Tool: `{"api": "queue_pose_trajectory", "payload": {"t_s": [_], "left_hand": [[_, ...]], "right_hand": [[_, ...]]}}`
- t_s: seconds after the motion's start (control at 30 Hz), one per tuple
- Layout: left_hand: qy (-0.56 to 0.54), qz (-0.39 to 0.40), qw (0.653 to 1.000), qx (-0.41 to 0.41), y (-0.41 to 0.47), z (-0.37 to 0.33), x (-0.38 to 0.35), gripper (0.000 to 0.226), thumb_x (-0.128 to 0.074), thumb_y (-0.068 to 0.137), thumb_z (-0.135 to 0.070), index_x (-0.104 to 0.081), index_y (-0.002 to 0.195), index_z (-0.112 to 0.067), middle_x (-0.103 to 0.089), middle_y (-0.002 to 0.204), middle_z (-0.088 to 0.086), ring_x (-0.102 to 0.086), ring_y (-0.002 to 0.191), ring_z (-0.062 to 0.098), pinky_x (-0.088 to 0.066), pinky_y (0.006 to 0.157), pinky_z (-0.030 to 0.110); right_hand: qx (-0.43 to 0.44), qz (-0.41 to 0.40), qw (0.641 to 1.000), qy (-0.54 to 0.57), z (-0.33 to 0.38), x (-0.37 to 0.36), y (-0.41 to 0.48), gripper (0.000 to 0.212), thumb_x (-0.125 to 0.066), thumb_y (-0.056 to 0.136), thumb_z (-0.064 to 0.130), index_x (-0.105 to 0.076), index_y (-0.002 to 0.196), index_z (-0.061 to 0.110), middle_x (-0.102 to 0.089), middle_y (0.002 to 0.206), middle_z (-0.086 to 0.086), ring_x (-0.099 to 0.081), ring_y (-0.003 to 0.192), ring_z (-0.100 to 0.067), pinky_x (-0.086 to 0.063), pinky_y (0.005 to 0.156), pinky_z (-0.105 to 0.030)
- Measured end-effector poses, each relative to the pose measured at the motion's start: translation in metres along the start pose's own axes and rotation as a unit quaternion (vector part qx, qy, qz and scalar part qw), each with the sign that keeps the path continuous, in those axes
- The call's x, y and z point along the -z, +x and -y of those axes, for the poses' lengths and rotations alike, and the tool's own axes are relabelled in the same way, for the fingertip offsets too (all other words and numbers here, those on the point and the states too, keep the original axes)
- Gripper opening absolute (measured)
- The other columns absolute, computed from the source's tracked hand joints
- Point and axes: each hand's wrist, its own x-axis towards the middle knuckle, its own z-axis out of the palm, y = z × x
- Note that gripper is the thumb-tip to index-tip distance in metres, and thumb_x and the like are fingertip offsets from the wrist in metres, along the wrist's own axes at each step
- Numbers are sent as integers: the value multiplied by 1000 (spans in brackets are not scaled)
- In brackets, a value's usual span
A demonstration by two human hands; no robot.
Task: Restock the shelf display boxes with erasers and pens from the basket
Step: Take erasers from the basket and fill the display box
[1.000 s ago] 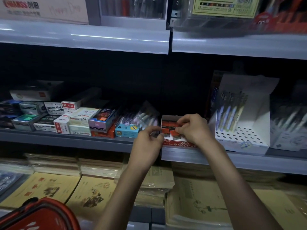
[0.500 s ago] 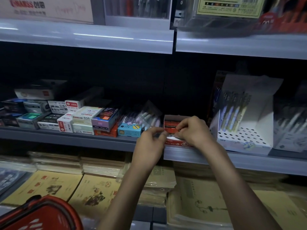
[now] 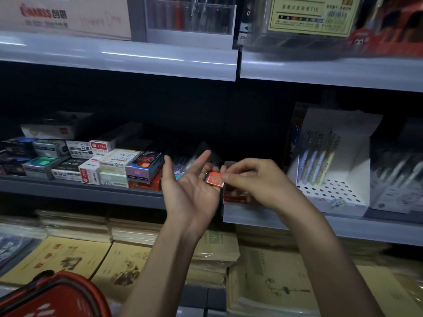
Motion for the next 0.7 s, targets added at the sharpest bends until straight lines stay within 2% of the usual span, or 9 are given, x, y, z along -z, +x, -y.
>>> {"api": "queue_pose_trajectory", "payload": {"t_s": [0.07,0.1,0.23,0.33,0.4,0.47,0.53,0.63,0.7], "left_hand": [[11,11,1000,-4,-2,3,-2,83,-47,96,-67,-62,134,6,-58,115,15,-55,117,29,-40,116,46],[21,17,1000,-4,-4,4,-3,82,-46,97,-66,-62,135,4,-60,108,13,-57,112,27,-41,115,45],[176,43,983,-20,-7,3,-1,62,-38,103,-59,-61,141,-15,-70,131,10,-64,127,22,-44,112,40],[403,-5,910,-96,-5,8,5,39,-45,106,-43,-64,134,-24,-74,122,-2,-69,111,6,-51,103,33],[538,-23,826,-167,-3,13,11,27,-53,106,-31,-67,128,-26,-73,111,-11,-67,99,-7,-55,91,22],[615,-16,763,-198,-1,17,18,23,-56,105,-24,-66,126,-28,-70,105,-13,-64,91,-12,-54,75,12],[644,-12,739,-198,1,20,23,24,-57,104,-20,-64,124,-30,-70,104,-9,-64,87,-10,-52,67,11],[658,-12,729,-186,5,23,27,26,-56,103,-19,-63,125,-33,-69,107,-10,-63,90,-10,-54,70,13],[663,-14,725,-186,8,24,29,25,-56,104,-19,-63,124,-33,-68,107,-13,-63,91,-10,-55,71,13]], "right_hand": [[-7,4,1000,24,-4,-6,1,15,-85,83,20,-74,92,20,-78,77,-3,-71,68,-12,-47,52,-22],[-10,6,999,38,-5,-6,0,16,-86,81,18,-75,92,18,-78,77,-3,-71,68,-12,-47,53,-21],[-12,-64,992,104,-3,7,-3,17,-86,81,16,-76,94,14,-79,82,-8,-74,72,-14,-61,64,-27],[32,-189,979,-67,-19,24,7,13,-74,91,13,-73,97,23,-74,86,2,-74,79,-16,-63,76,-39],[50,-208,964,-156,-32,30,12,13,-73,91,14,-73,99,24,-70,86,8,-69,79,-10,-58,71,-28],[54,-210,952,-215,-43,32,15,12,-76,90,16,-74,100,24,-69,89,9,-64,80,-4,-46,65,-15],[56,-197,946,-254,-52,31,20,13,-80,89,18,-74,99,23,-69,92,5,-64,84,-9,-44,68,-18],[57,-180,938,-290,-58,26,27,15,-84,84,24,-75,95,20,-71,90,1,-66,85,-15,-55,77,-31],[65,-175,931,-314,-57,27,29,12,-84,84,22,-75,92,22,-72,89,2,-67,85,-15,-56,76,-32]]}}
